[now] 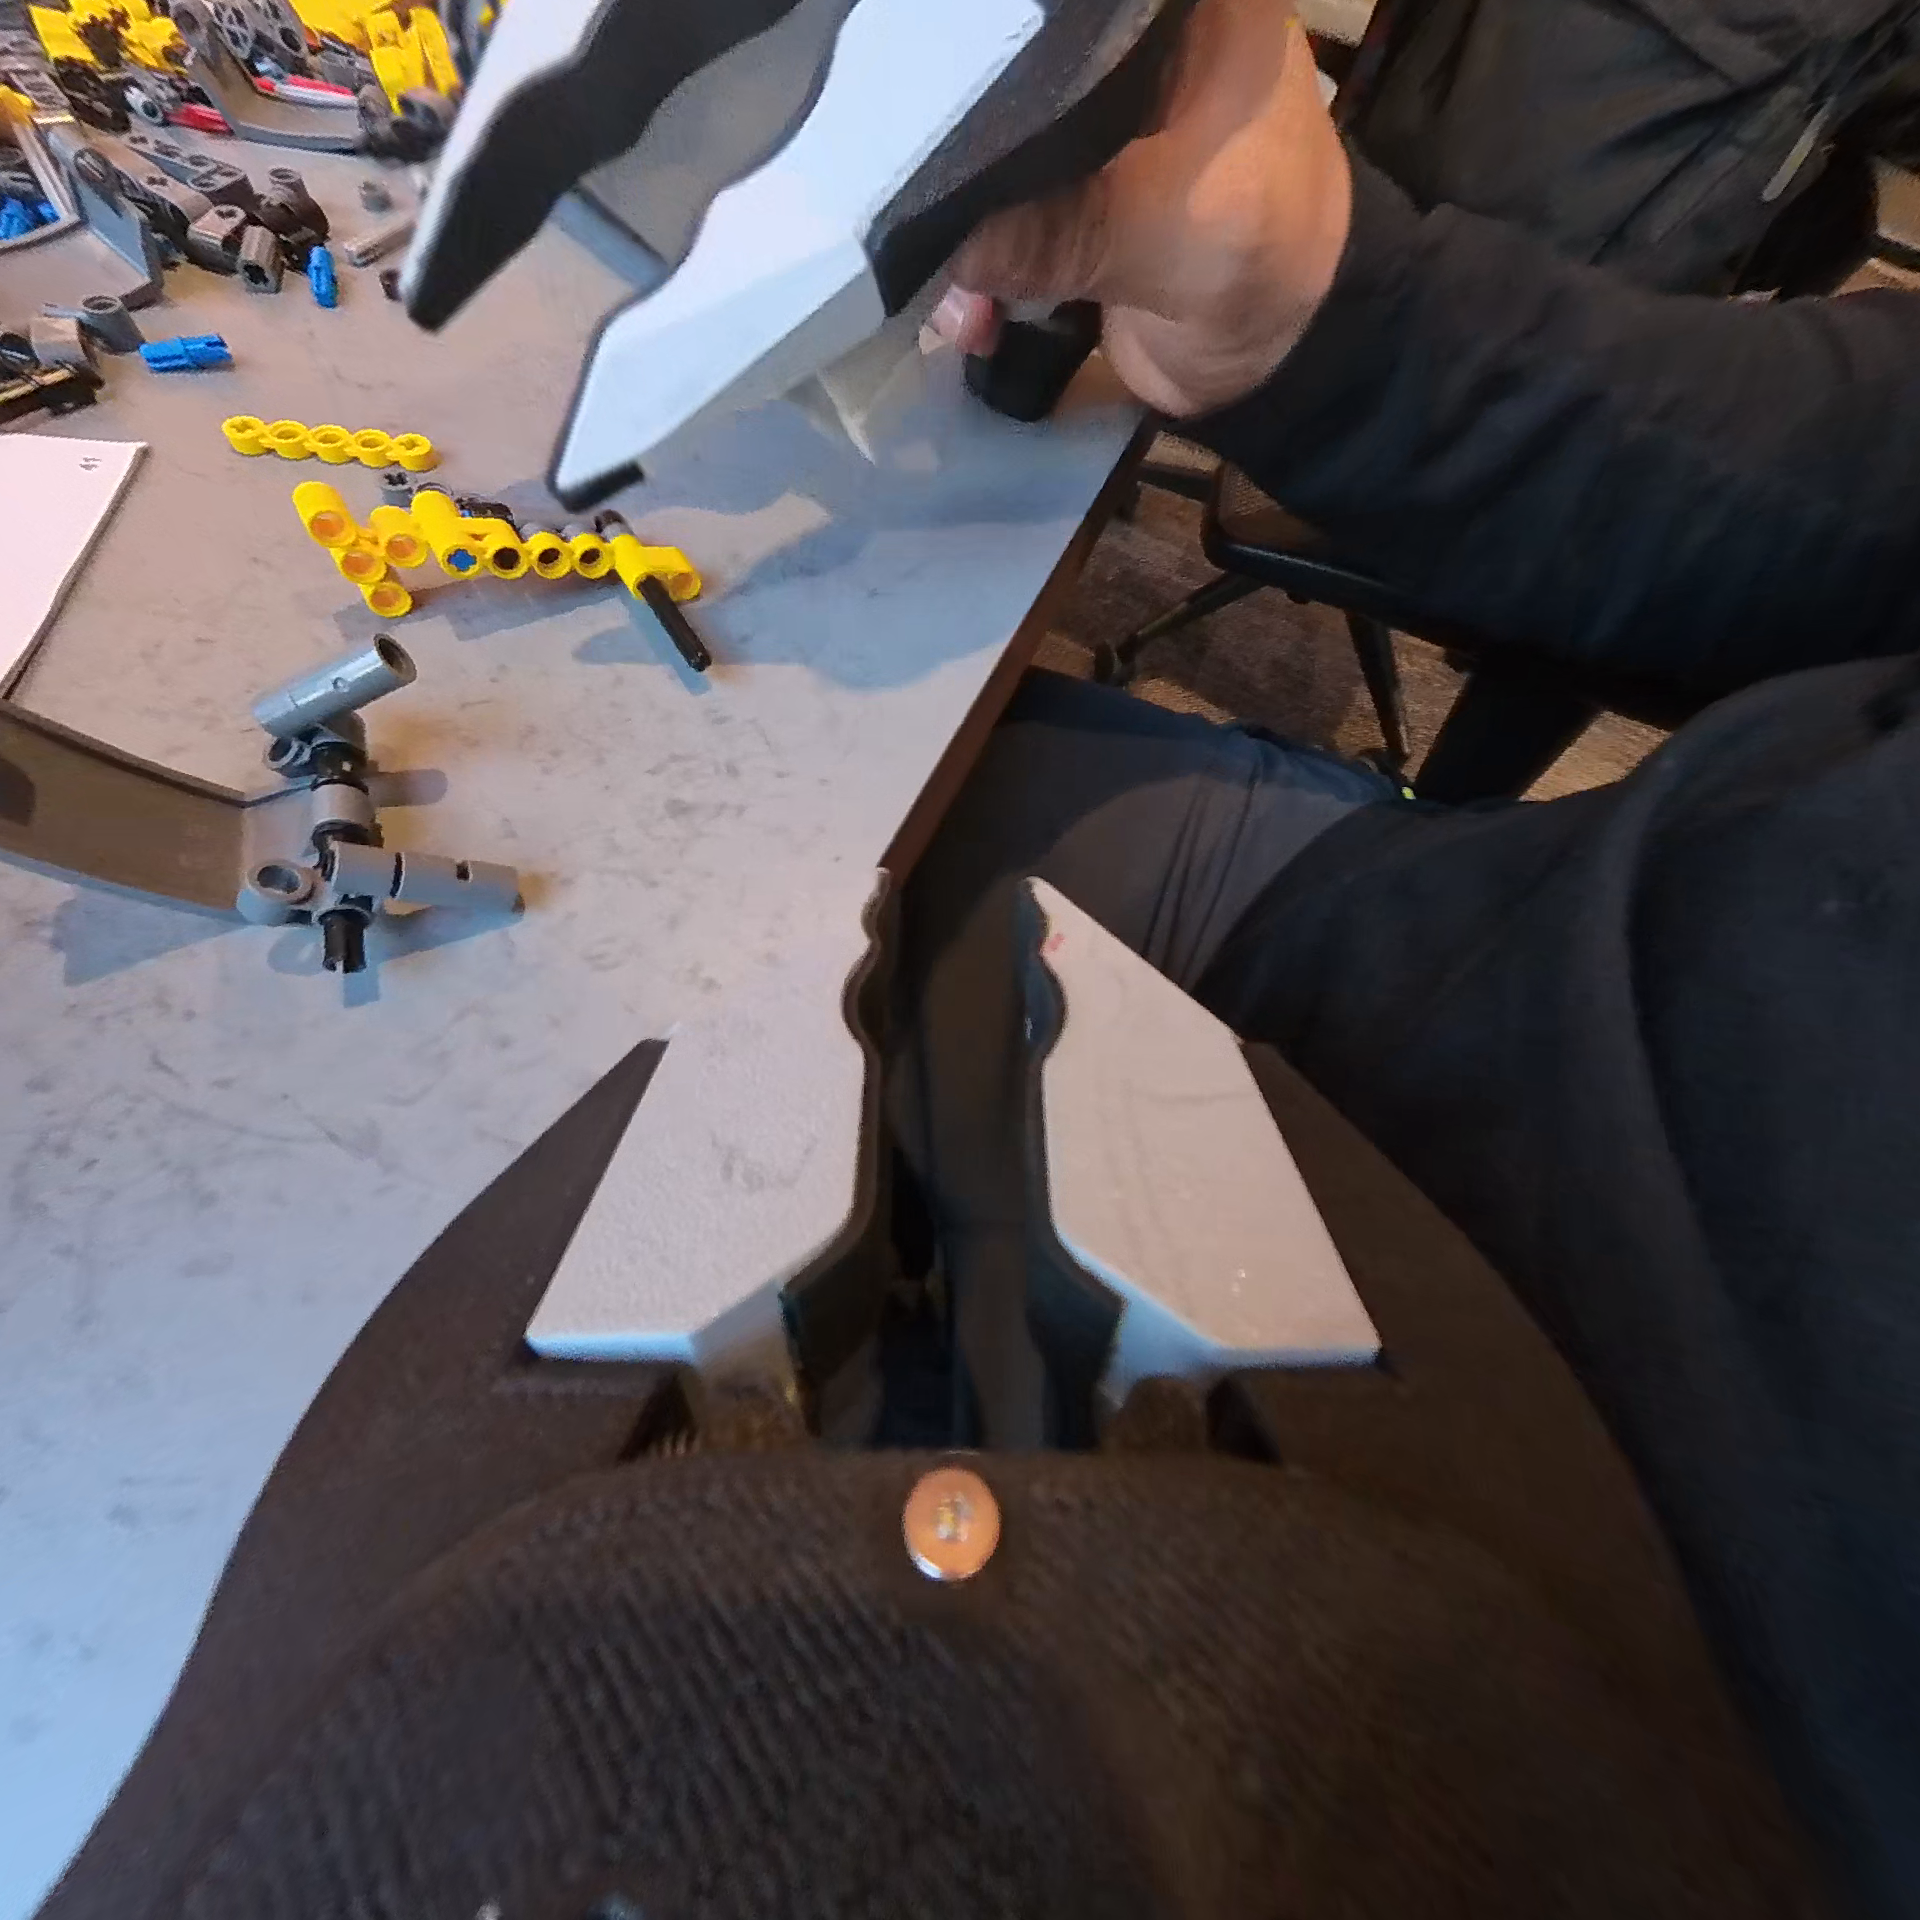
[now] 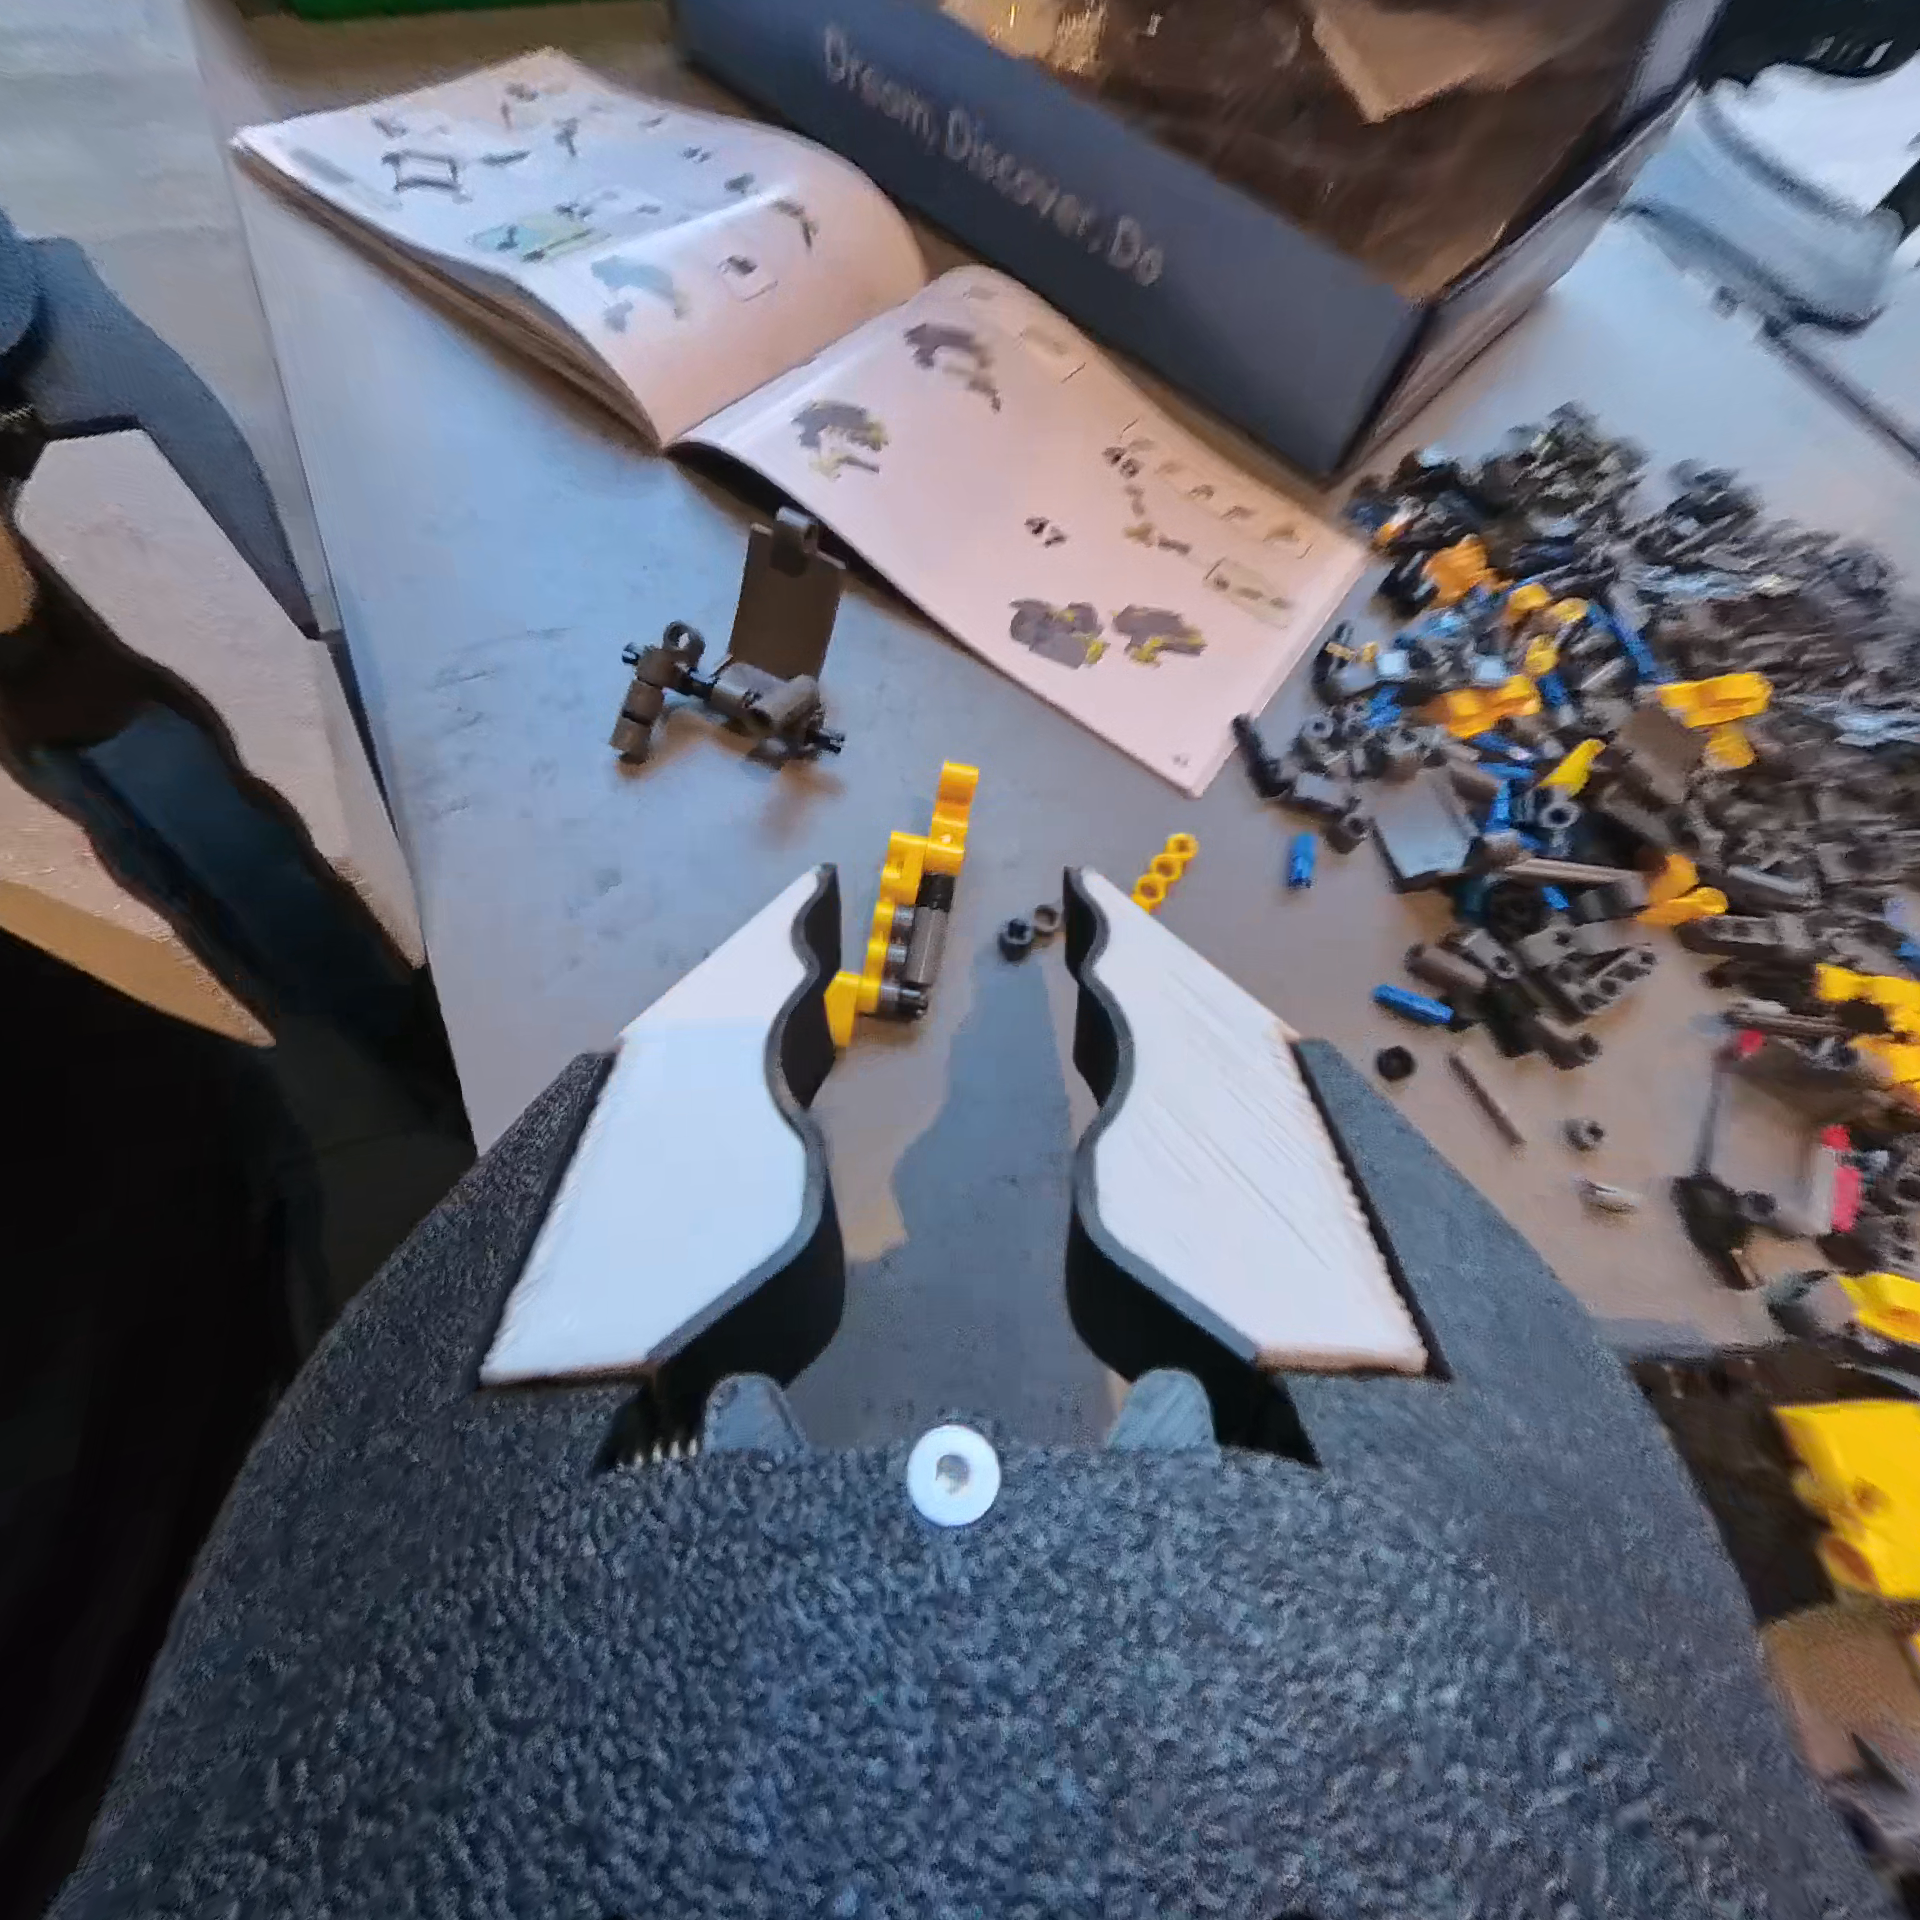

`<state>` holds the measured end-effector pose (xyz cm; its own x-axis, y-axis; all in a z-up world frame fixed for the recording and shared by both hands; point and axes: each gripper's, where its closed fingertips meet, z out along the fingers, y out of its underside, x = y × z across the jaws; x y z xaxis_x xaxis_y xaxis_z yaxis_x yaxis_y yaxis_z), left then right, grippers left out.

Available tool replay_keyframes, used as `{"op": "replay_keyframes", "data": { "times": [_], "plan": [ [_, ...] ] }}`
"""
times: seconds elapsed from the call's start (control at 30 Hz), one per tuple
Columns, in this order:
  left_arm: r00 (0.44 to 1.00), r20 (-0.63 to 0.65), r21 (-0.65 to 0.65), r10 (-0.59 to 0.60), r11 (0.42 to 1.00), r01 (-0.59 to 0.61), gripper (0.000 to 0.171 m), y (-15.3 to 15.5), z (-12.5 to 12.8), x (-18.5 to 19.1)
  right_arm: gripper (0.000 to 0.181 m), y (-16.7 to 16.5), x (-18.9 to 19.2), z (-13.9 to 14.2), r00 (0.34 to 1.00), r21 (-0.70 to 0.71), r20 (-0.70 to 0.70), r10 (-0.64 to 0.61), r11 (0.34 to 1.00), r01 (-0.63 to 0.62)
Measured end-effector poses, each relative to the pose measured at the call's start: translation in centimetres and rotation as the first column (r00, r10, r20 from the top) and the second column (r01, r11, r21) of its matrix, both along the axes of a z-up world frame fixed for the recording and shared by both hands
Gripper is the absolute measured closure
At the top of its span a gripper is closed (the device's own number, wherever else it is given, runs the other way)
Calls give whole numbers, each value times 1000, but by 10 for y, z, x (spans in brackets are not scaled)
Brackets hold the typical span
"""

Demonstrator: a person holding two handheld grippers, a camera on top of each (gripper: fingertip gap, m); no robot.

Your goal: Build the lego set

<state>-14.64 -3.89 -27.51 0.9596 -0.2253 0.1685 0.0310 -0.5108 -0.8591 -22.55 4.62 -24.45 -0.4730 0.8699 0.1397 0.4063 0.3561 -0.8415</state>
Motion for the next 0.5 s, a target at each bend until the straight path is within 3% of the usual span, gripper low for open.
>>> {"op": "replay_keyframes", "data": {
  "times": [0.17, 0.2, 0.3, 0.4, 0.5],
  "plan": [
    [1000, -15, 17, 15, 1000, -15, 150, -5, 3, -2, 146, -6, -2, -29, 977, 7, 215, -4, 1000, 3],
    [1000, -19, 21, 22, 1000, -21, 150, -6, 4, -4, 163, -9, -2, -29, 975, 0, 223, 8, 1000, -9],
    [999, -3, 39, 50, 998, -50, 149, -8, 10, -13, 166, -15, -1, -30, 967, -15, 252, 49, 999, -47],
    [995, -1, 68, 99, 993, -99, 149, -8, 25, -30, 166, -13, 0, -22, 981, 81, 180, 70, 993, -85],
    [992, -1, 136, 127, 983, -126, 149, -5, 56, -46, 166, -23, 9, 6, 988, 240, 10, 154, 959, -152]
  ]
}}
